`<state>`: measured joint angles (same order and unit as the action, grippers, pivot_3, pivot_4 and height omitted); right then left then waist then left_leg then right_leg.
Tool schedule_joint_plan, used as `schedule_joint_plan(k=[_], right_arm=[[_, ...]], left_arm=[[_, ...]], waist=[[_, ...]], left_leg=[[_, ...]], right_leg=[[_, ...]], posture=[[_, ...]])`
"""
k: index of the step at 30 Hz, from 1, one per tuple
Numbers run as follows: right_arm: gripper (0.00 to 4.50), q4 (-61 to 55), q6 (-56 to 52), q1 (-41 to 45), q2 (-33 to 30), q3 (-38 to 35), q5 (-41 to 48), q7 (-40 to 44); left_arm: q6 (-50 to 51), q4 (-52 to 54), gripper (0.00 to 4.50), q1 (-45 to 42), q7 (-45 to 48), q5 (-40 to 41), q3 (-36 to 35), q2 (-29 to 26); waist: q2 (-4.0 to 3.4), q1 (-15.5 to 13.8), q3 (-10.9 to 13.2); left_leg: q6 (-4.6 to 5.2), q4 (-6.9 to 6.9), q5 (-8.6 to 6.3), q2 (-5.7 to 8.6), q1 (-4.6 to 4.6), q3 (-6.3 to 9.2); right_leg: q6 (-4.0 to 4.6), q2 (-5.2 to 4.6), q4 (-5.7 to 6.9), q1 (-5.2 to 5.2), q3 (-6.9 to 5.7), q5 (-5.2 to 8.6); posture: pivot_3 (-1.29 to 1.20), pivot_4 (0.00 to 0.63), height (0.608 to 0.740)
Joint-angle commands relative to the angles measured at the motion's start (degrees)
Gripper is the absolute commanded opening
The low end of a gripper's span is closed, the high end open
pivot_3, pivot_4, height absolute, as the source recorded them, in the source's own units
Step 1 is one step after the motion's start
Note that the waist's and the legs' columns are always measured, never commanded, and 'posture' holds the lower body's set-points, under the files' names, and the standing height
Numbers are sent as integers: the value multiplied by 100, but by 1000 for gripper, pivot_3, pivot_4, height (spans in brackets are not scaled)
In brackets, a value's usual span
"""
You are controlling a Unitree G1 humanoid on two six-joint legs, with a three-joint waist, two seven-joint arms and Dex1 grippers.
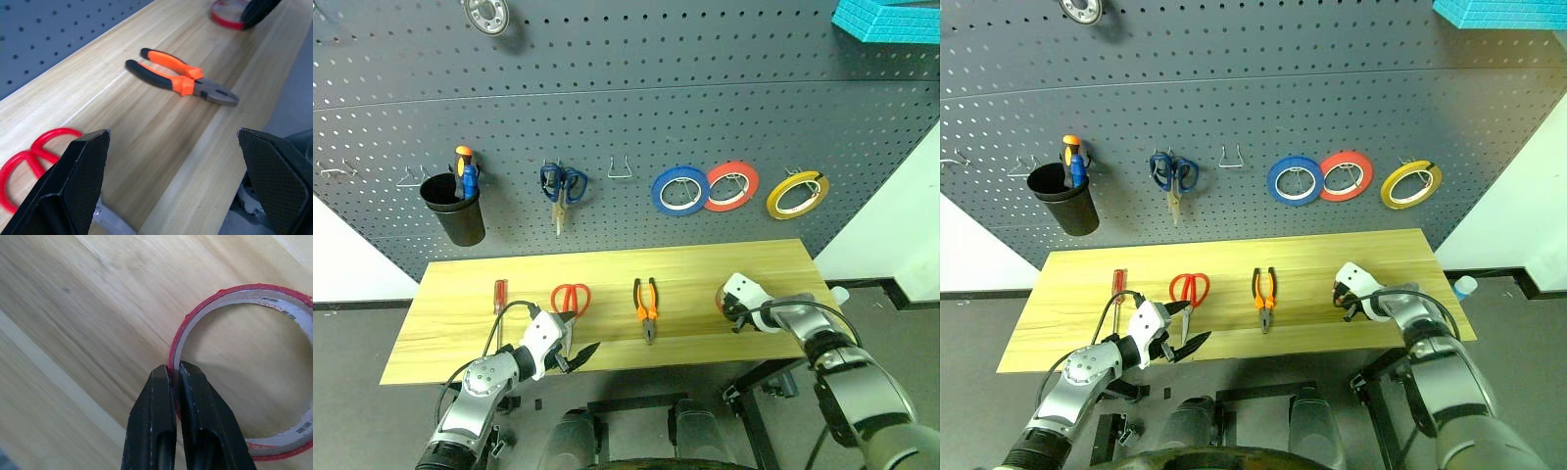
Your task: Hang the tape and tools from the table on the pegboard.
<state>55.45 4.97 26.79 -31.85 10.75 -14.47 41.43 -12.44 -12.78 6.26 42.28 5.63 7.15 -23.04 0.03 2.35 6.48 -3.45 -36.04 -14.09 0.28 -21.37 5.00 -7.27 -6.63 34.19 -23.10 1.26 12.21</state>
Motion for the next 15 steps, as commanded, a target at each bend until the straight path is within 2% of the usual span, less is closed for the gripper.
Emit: schedule_joint_plan(k=[1, 4, 6, 8, 15], right_arm=[[37, -1189, 1295, -473, -361, 40, -440, -1103], [37, -1658, 2070, -742, -783, 353, -1445, -2483], [37, -1846, 2357, -693, -1075, 555, -2229, -3580], [37, -1964, 2574, -579, -1248, 618, -2656, -4341], [37, -2215, 2899, -18, -1544, 649, -3426, -5798]], left_arm=[[-390, 42, 4382, -4, -253, 71, -261, 75], [-470, 105, 4382, -33, -274, 359, -424, 226], [-579, 197, 4382, -56, -201, 532, -475, 303], [-690, 272, 4382, -94, -97, 621, -475, 332], [-1061, 626, 4382, -544, -85, 930, -542, 544]], waist=[[0, 6, 1], [-1, 31, 3], [5, 41, 7], [8, 35, 8], [20, 9, 12]], left_leg=[[0, 2, 0, 0, -4, -1], [-1, -1, 0, 0, -1, -5], [-2, -11, -1, 0, 0, -9], [-3, -16, -1, 0, -3, -12], [0, -10, 0, 1, -6, -17]], right_leg=[[-1, 0, 1, -4, 0, 1], [-1, 0, 4, -9, 1, 1], [-1, -2, 2, -8, 3, 1], [0, -6, -3, -7, 3, 1], [3, -7, -8, -2, 10, -2]], posture=[[-17, 63, 740], [-36, 67, 740], [-42, 67, 740], [-50, 67, 740], [-46, 59, 740]])
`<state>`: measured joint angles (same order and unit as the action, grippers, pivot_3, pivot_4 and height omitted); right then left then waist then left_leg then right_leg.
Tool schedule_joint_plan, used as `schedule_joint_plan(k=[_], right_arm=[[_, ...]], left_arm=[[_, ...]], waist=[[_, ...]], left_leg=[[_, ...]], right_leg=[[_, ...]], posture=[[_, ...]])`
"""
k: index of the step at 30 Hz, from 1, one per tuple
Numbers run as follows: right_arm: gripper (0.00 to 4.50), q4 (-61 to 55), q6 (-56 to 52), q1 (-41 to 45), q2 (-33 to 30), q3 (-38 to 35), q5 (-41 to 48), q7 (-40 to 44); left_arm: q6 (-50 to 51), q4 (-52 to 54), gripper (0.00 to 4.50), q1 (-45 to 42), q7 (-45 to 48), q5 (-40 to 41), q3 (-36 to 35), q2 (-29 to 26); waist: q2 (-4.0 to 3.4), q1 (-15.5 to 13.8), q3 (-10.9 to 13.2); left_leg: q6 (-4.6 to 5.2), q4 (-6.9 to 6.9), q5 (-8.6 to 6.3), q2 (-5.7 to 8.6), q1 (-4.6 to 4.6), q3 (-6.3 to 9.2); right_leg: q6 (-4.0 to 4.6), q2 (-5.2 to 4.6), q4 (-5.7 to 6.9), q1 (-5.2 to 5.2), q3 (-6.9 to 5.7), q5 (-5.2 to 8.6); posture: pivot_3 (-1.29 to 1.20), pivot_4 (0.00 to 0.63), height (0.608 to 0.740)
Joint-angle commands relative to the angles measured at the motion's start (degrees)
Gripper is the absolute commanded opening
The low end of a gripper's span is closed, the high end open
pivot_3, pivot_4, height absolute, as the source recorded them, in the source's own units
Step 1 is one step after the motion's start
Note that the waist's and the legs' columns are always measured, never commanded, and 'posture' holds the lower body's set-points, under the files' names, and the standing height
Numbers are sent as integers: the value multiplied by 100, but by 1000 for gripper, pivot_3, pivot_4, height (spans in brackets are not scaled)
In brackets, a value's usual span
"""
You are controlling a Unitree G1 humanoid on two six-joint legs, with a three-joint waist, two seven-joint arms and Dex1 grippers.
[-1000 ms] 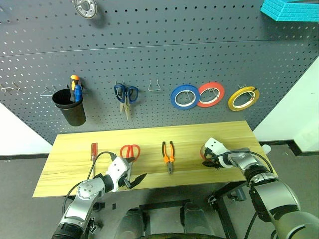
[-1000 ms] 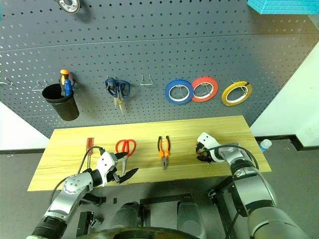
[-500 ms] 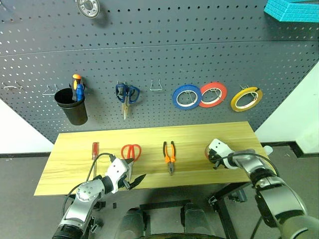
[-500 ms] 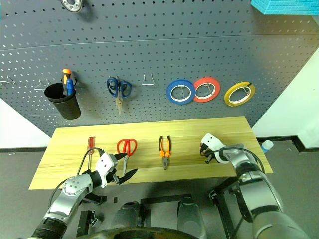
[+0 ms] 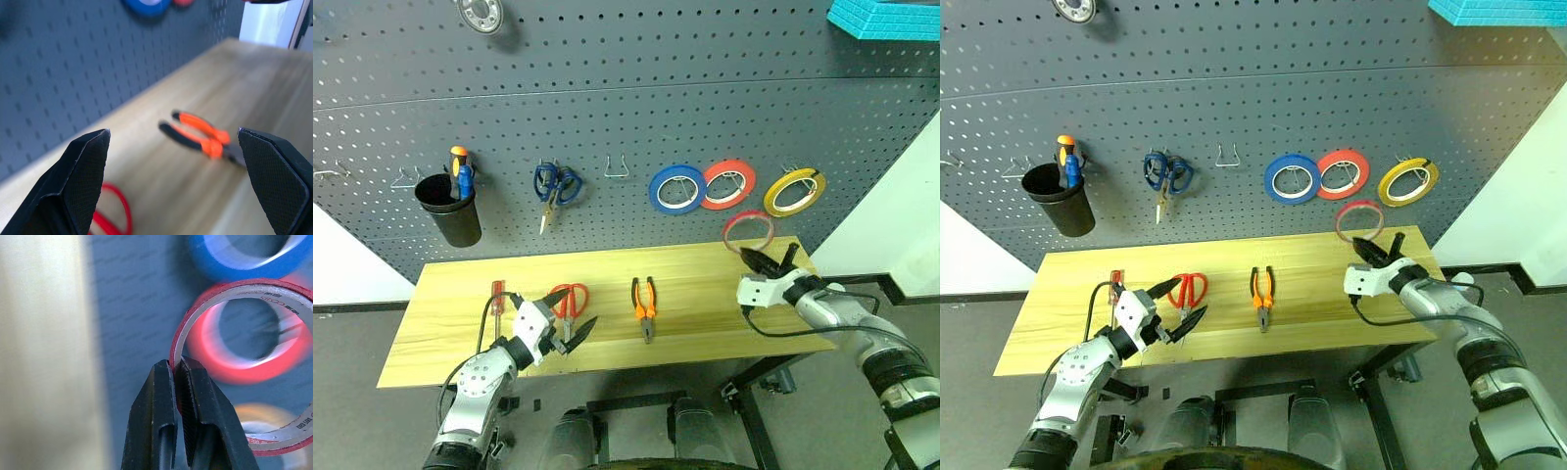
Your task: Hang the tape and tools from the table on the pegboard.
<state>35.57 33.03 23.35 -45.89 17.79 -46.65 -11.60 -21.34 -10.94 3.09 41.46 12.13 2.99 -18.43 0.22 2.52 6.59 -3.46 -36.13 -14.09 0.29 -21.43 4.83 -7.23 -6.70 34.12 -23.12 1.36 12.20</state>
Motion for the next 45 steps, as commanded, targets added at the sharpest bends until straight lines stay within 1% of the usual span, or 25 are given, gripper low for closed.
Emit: schedule_joint_plan(k=[1, 5, 9, 11, 12, 14, 18, 19, 20, 21, 23, 25, 27, 30, 32, 33, 37, 40, 42, 45], right_arm=[[37, -150, 88, 456, -125, -46, -206, -481], [37, 77, 97, 932, -12, -30, -22, -173], [37, 743, 250, 1269, 212, 20, 459, 589], [37, 962, 393, 1336, 240, 73, 538, 803], [605, 1076, 471, 1356, 263, 86, 619, 959], [1101, 1204, 563, 1373, 280, 124, 697, 1111], [2543, 1170, 702, 1326, 271, 224, 628, 1159], [2848, 1152, 772, 1294, 273, 258, 635, 1231], [3138, 1139, 921, 1156, 319, 392, 670, 1509], [3138, 1175, 1045, 957, 458, 441, 1034, 2094], [3138, 1199, 1126, 712, 651, 453, 1549, 2841], [3138, 1055, 884, 513, 960, 327, 2291, 3650], [3138, 881, 293, 367, 1352, 160, 2908, 4306], [3732, 417, -862, 191, 1811, 16, 3585, 5107], [4323, -125, -2042, 49, 2130, 33, 3927, 5562], [4474, -373, -2594, 2, 2260, 43, 3994, 5661], [4474, -1027, -4569, 4, 2777, -8, 4026, 5443], [4474, -1320, -5605, 72, 3106, -43, 3987, 5154], [4474, -1370, -6424, 236, 3402, -73, 3954, 4852], [4474, -1300, -7389, 458, 3804, -243, 3989, 4406]], left_arm=[[-135, 540, 4382, -284, -6, 319, -111, 116], [-29, 700, 4382, -461, -42, 257, -25, 171], [-10, 688, 4382, -518, -77, 195, -2, 182], [-16, 690, 4382, -510, -99, 175, -3, 173], [-18, 696, 4382, -488, -115, 166, -13, 160], [-21, 718, 4382, -434, -137, 158, -34, 131], [-1, 758, 4382, -336, -172, 151, -73, 69], [4, 760, 4382, -315, -186, 139, -81, 52], [35, 730, 4382, -282, -213, 100, -104, 2], [274, 704, 4382, -235, -259, 68, -122, -88], [605, 670, 4382, -180, -307, 29, -135, -220], [877, 566, 4382, -150, -355, -47, -150, -368], [1053, 447, 4382, -129, -393, -212, -136, -535], [1459, 336, 4382, -116, -454, -398, -102, -734], [1672, 237, 4382, -112, -504, -520, -136, -882], [1708, 196, 4382, -103, -514, -549, -169, -937], [1780, 198, 4382, 38, -355, -444, -315, -1123], [1828, 141, 4382, 133, -234, -499, -325, -1285], [1841, 69, 4382, 211, -100, -523, -309, -1427], [1776, -54, 4382, 252, -31, -577, -309, -1539]], waist=[[1, -8, 0], [1, 4, -1], [3, 7, -2], [3, 2, -2], [3, -3, -2], [3, 3, -2], [2, 13, -3], [2, 12, -3], [2, 9, -3], [4, 8, -5], [22, 13, -12], [25, 21, -8], [23, 36, -7], [27, 98, -3], [29, 116, -3], [28, 126, -3], [24, 124, -2], [19, 107, -4], [18, 93, -3], [13, 85, 2]], left_leg=[[0, 0, 0, 0, 0, 0], [1, 3, 1, 1, 6, 0], [2, 3, 1, 1, 13, 1], [3, 2, 1, 1, 19, 2], [3, 2, 1, 1, 19, 3], [3, 0, 1, 1, 18, 3], [3, 2, 1, 1, 21, 3], [3, 3, 1, 1, 24, 3], [3, 3, 1, 1, 25, 4], [3, 3, 1, 1, 26, 5], [3, 7, 1, -1, 42, 9], [5, 14, 0, -2, 68, 10], [5, 10, 0, -2, 73, 10], [4, 2, -1, -2, 94, 11], [4, 2, -1, -2, 97, 17], [4, 2, -1, -3, 97, 20], [2, 18, -1, -5, 79, 23], [2, 20, -1, -5, 48, 23], [0, 11, 0, -5, 8, 23], [0, 12, 0, -5, 2, 22]], right_leg=[[1, 0, 0, 1, 1, -1], [12, 2, -1, 8, 1, -8], [11, 4, -1, 17, 2, -8], [11, 5, -2, 25, 2, -7], [11, 5, -2, 27, 2, -7], [11, 5, -3, 28, 2, -8], [17, 6, -1, 27, 3, -11], [17, 7, 1, 27, 3, -11], [16, 7, 2, 27, 3, -10], [14, 8, 3, 28, 3, -9], [1, 11, 2, 43, 3, -1], [-2, 13, -2, 67, 3, 2], [-2, 13, -1, 72, 6, 2], [0, 13, 10, 86, 8, 1], [0, 15, 16, 88, 8, 1], [0, 16, 19, 85, 8, 1], [1, 20, 25, 55, 7, 2], [3, 21, 27, 22, 7, 0], [4, 21, 35, -18, 6, -2], [8, 22, 42, -31, 7, -4]], posture=[[-45, 58, 740], [-37, 50, 740], [-28, 44, 740], [-24, 42, 740], [-19, 41, 740], [-17, 40, 740], [-15, 41, 740], [-17, 43, 740], [-18, 43, 740], [-21, 46, 740], [-23, 48, 740], [-30, 52, 740], [-30, 54, 740], [-29, 54, 740], [-30, 55, 740], [-30, 55, 740], [-25, 61, 740], [-18, 67, 740], [-15, 71, 740], [-12, 81, 740]])
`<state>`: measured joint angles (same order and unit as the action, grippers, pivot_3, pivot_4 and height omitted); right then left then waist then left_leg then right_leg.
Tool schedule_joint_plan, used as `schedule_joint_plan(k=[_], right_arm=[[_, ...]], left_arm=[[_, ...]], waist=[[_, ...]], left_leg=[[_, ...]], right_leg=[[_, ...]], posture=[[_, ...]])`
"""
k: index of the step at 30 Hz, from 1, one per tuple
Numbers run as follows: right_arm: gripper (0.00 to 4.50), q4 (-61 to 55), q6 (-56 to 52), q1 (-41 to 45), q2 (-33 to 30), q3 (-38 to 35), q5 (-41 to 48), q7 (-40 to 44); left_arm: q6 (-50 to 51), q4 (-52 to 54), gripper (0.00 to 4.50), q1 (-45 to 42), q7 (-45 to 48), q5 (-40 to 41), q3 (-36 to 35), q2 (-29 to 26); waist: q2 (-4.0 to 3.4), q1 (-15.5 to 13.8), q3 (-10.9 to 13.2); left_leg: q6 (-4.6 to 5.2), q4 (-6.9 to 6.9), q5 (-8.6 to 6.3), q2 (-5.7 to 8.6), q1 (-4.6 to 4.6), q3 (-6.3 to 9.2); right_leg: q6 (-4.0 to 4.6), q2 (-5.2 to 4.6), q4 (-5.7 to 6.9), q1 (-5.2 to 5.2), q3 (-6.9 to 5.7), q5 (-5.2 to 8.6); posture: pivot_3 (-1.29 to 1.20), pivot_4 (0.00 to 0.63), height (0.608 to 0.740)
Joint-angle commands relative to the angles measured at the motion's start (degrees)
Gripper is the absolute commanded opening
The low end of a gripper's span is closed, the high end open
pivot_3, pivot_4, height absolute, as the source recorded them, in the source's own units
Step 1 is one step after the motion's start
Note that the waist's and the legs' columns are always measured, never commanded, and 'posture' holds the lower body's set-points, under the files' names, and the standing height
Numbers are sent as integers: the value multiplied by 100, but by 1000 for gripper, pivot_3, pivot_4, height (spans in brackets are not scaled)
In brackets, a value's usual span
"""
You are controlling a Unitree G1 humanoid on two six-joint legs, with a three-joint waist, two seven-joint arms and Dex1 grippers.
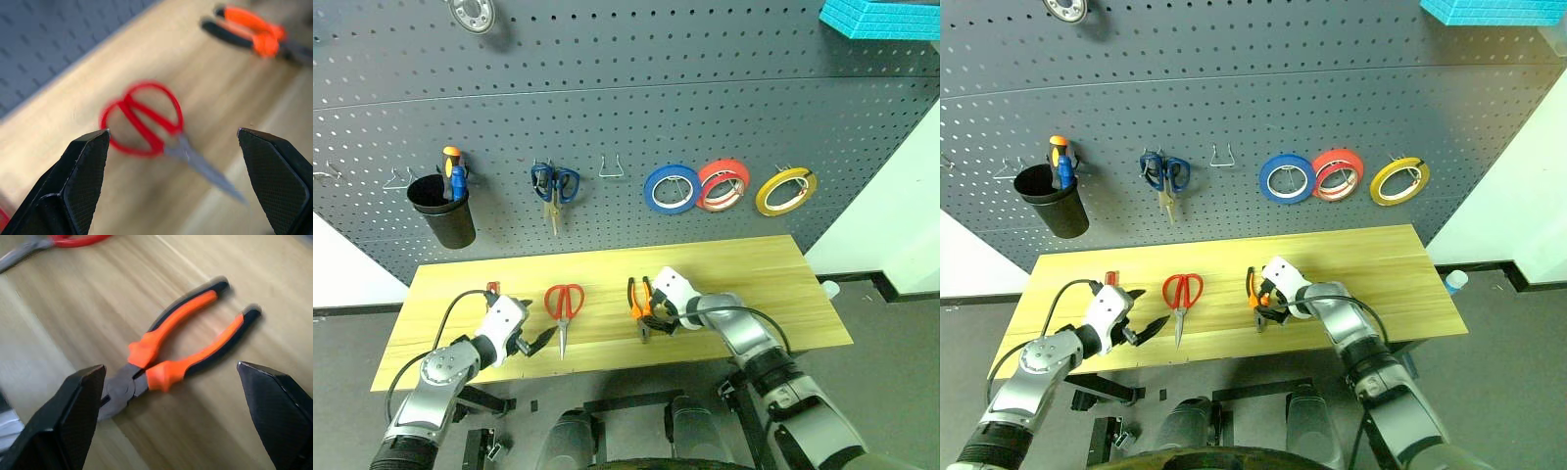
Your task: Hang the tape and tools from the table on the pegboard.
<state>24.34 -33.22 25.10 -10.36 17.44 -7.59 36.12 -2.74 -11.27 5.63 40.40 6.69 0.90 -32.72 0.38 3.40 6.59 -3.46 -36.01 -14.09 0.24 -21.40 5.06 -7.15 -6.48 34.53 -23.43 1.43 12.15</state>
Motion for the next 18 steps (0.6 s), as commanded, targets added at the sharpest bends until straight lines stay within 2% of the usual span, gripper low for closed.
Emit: schedule_joint_plan(k=[1, 10, 18], right_arm=[[4474, -149, -960, 328, 353, -278, 122, -475], [4474, -35, -2126, 511, 1169, -779, 365, -1492], [4474, 698, -2035, 817, 1602, -1206, 451, -2440]], left_arm=[[-94, -25, 4382, 8, 84, -20, -112, -116], [-40, 370, 4382, 446, 156, 185, -264, -100], [42, 617, 4382, 715, 173, 254, -329, -64]], waist=[[-5, -10, 3], [-24, -70, 75], [-31, -41, 213]], left_leg=[[0, 1, 0, 0, 0, 0], [-1, 11, -1, -2, -11, 0], [0, 17, -1, -5, -21, 1]], right_leg=[[-4, 0, 1, -1, 0, 3], [-5, -1, -6, -15, 0, 6], [-4, -1, -9, -30, 0, 8]], posture=[[-11, 83, 740], [-15, 136, 740], [-10, 165, 740]])
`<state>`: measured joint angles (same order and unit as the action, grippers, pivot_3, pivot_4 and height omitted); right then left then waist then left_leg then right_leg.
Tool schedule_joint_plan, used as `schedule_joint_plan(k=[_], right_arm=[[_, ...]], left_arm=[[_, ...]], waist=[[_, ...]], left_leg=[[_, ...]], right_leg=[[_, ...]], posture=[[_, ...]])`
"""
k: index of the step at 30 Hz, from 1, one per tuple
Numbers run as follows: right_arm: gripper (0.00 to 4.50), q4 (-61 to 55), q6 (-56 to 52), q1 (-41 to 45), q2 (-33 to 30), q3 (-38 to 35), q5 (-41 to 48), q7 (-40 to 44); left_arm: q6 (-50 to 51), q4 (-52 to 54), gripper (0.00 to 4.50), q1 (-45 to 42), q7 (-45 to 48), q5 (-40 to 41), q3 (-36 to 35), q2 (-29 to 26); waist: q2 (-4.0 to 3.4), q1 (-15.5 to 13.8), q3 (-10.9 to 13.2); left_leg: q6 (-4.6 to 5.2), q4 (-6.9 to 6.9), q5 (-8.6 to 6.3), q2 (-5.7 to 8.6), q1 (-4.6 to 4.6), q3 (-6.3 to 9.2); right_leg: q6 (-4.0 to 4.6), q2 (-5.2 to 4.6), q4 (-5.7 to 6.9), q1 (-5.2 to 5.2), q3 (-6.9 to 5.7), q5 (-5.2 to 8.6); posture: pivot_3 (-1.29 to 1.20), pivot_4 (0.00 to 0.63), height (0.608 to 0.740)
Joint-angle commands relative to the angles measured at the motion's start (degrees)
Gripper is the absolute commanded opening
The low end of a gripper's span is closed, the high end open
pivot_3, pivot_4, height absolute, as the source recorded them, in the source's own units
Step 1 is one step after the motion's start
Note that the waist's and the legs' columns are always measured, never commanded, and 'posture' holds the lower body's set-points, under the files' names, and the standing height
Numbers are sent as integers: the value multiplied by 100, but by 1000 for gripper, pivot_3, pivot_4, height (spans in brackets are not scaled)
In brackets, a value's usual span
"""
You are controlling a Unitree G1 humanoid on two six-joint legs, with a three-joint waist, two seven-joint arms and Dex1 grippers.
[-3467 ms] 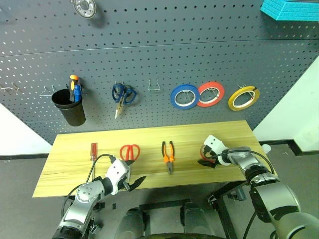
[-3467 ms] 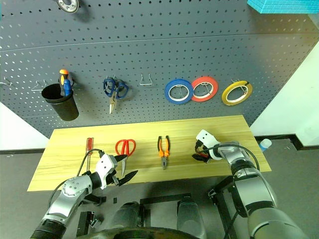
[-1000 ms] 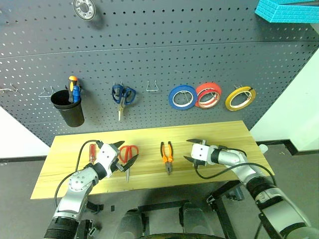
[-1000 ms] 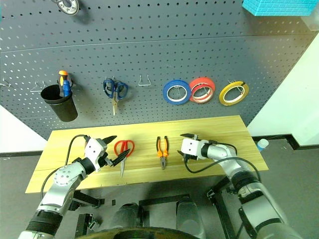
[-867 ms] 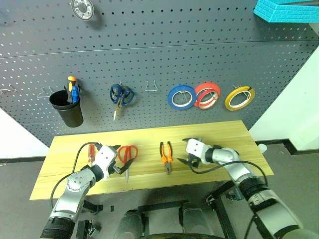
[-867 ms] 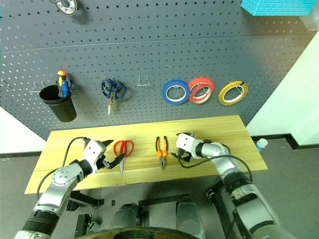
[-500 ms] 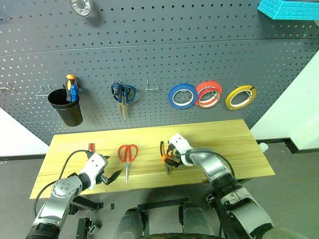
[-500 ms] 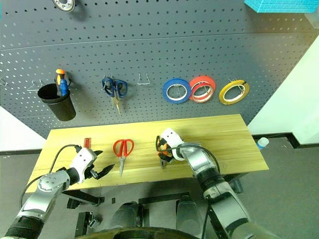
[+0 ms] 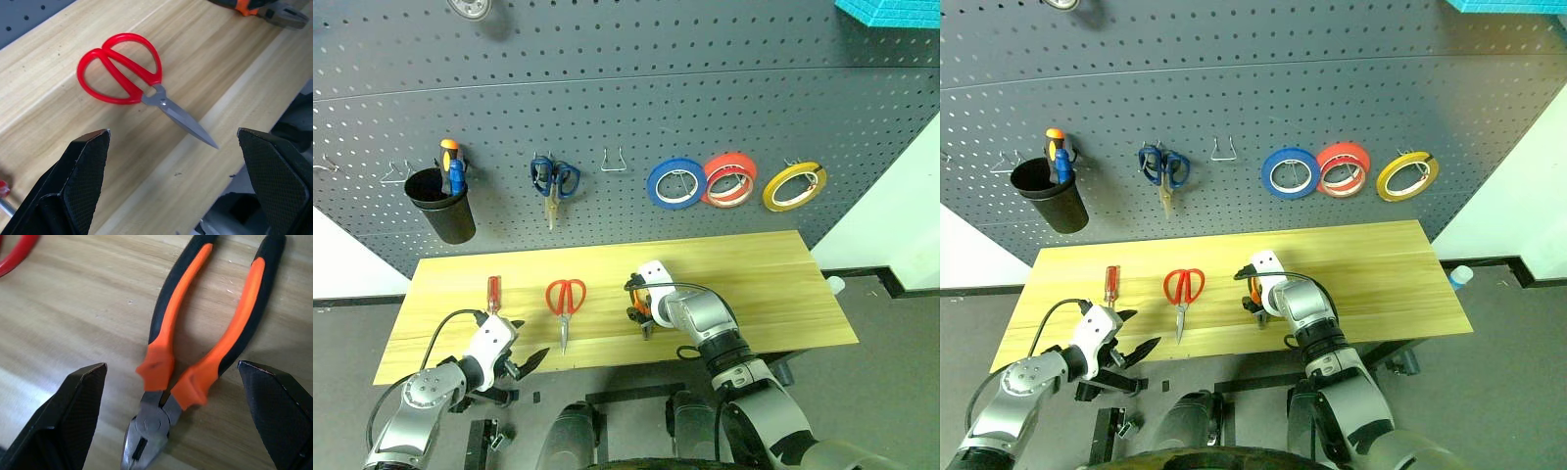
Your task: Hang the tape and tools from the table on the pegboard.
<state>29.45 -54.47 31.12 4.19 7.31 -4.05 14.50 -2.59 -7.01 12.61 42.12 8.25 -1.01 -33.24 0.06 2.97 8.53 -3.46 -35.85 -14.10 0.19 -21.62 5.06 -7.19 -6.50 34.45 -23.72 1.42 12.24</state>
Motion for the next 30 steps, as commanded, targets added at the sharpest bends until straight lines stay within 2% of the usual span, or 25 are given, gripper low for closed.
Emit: schedule_joint_plan(k=[1, 5, 8, 11, 15, 20, 23, 26, 30], right_arm=[[4474, 365, 165, 277, 192, -283, 105, -444], [4474, 932, 533, 454, 212, -421, 39, -919], [4474, 1230, 689, 585, 180, -575, 85, -1169], [3903, 1380, 669, 691, 113, -521, 63, -1158], [2705, 1358, 602, 674, 17, -363, 9, -1056], [2652, 940, 400, 541, -170, -252, 52, -857], [2652, 222, 592, 349, -376, 113, 127, -173], [2652, -892, 1663, -41, -902, 865, 52, 854], [2652, -1880, 3315, -335, -1624, 1288, 40, 1813]], left_arm=[[32, 219, 4382, 40, -12, 100, -137, 7], [51, 308, 4382, 98, -69, 117, -159, 83], [61, 335, 4382, 119, -106, 114, -182, 110], [46, 368, 4382, 158, -146, 124, -214, 126], [21, 367, 4382, 160, -183, 132, -259, 121], [-30, 350, 4382, 130, -210, 157, -318, 128], [-126, 405, 4382, 77, -205, 310, -407, 238], [-335, 539, 4382, 45, -188, 561, -564, 415], [-545, 717, 4382, 34, -115, 903, -742, 612]], waist=[[0, 8, 24], [1, 65, 24], [2, 84, 23], [3, 98, 23], [4, 100, 22], [4, 90, 21], [4, 84, 22], [4, 91, 22], [5, 107, 22]], left_leg=[[0, 1, 0, 0, -6, 0], [2, 0, 2, 0, -56, 0], [3, 0, 2, 0, -59, -1], [3, -3, 2, 0, -59, -1], [3, -9, 2, 0, -58, 0], [3, -7, 2, 0, -59, 1], [3, -7, 2, 0, -64, 0], [3, -8, 2, 1, -77, 0], [3, -4, 2, 0, -77, -3]], right_leg=[[0, 0, -2, -4, 0, 0], [12, 1, 4, -55, 0, -9], [18, 1, 5, -56, -1, -13], [1, 2, 6, -56, -1, -3], [2, 2, 11, -55, -1, -2], [2, 2, 11, -56, -2, -2], [1, 2, 7, -57, -2, -2], [0, 1, -2, -64, -2, -3], [-5, 3, -1, -72, -2, -3]], posture=[[-8, 165, 740], [5, 159, 740], [9, 153, 740], [13, 146, 740], [16, 138, 740], [15, 132, 740], [13, 129, 740], [6, 121, 740], [-8, 113, 740]])
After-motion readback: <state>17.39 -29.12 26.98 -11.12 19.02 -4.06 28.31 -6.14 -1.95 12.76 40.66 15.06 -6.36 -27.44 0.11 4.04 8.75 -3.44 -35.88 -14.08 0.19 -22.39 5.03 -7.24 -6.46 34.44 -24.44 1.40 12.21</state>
